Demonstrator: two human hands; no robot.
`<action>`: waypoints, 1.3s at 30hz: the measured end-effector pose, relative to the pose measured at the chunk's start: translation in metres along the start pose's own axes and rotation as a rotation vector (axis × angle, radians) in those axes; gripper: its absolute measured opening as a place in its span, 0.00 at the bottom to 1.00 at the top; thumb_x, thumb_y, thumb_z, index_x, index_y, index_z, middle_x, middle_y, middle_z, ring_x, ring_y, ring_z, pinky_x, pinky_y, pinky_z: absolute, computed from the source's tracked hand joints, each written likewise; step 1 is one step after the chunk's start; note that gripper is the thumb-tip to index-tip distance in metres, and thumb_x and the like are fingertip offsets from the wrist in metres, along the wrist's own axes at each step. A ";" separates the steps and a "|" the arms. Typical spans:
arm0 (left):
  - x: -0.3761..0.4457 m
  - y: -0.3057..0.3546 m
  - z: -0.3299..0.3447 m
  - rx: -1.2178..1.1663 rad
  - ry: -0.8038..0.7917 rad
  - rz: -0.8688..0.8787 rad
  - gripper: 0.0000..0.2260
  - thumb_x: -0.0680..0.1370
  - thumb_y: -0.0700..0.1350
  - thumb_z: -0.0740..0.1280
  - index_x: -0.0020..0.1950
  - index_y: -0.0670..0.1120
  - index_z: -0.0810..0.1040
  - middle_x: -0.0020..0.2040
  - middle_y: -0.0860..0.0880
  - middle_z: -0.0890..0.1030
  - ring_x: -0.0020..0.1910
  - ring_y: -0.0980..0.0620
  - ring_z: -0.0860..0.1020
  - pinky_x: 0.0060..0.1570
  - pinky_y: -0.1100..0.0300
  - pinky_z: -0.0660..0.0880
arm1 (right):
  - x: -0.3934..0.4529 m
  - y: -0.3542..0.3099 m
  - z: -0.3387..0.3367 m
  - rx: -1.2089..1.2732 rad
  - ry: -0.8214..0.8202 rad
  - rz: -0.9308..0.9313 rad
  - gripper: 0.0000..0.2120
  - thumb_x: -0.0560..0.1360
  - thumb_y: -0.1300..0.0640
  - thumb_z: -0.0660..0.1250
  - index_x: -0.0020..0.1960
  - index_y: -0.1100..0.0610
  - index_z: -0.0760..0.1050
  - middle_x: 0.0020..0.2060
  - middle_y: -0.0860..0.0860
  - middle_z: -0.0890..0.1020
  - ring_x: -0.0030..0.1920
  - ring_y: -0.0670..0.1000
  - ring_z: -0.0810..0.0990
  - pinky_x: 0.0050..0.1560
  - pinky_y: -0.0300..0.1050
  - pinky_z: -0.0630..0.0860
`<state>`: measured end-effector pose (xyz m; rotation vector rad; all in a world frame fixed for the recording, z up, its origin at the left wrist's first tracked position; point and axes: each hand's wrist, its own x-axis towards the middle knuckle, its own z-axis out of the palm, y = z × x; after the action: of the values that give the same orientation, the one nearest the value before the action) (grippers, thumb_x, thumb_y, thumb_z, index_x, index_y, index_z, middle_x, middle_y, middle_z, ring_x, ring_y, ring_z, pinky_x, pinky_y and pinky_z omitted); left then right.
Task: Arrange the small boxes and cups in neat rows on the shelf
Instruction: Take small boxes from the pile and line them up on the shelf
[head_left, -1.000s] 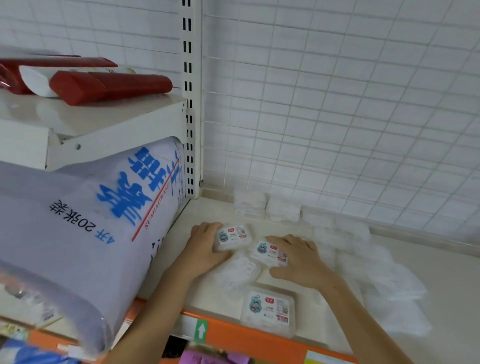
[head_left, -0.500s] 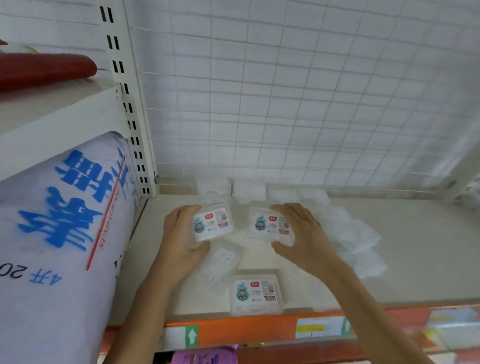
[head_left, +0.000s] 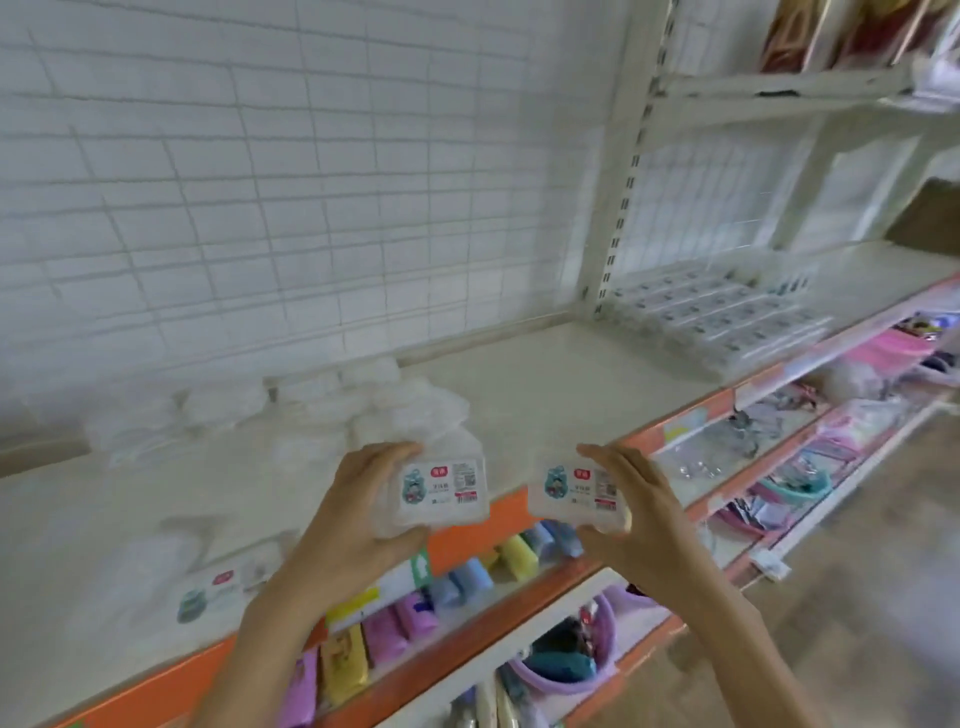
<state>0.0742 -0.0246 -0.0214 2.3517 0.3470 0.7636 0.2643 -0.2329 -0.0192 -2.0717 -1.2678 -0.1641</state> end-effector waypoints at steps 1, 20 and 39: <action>0.004 0.010 0.019 -0.031 -0.027 0.016 0.28 0.61 0.56 0.65 0.61 0.61 0.64 0.60 0.60 0.68 0.58 0.63 0.66 0.56 0.80 0.58 | -0.015 0.014 -0.013 0.008 0.006 0.031 0.33 0.62 0.57 0.73 0.65 0.48 0.68 0.55 0.40 0.67 0.54 0.41 0.65 0.53 0.35 0.68; 0.035 0.165 0.325 -0.272 -0.467 0.090 0.31 0.58 0.58 0.66 0.60 0.56 0.68 0.56 0.57 0.70 0.57 0.57 0.70 0.47 0.74 0.71 | -0.234 0.189 -0.168 -0.089 0.049 0.585 0.34 0.62 0.50 0.67 0.68 0.50 0.66 0.55 0.37 0.65 0.61 0.44 0.67 0.54 0.25 0.64; 0.334 0.215 0.440 -0.226 -0.407 0.272 0.32 0.62 0.60 0.72 0.63 0.54 0.68 0.54 0.60 0.70 0.52 0.63 0.70 0.50 0.73 0.69 | -0.032 0.398 -0.262 -0.158 0.119 0.522 0.35 0.63 0.48 0.66 0.69 0.48 0.64 0.56 0.29 0.60 0.62 0.44 0.65 0.59 0.35 0.70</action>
<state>0.6162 -0.2643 -0.0160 2.2893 -0.2256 0.3987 0.6382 -0.5298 -0.0318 -2.4146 -0.6291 -0.1496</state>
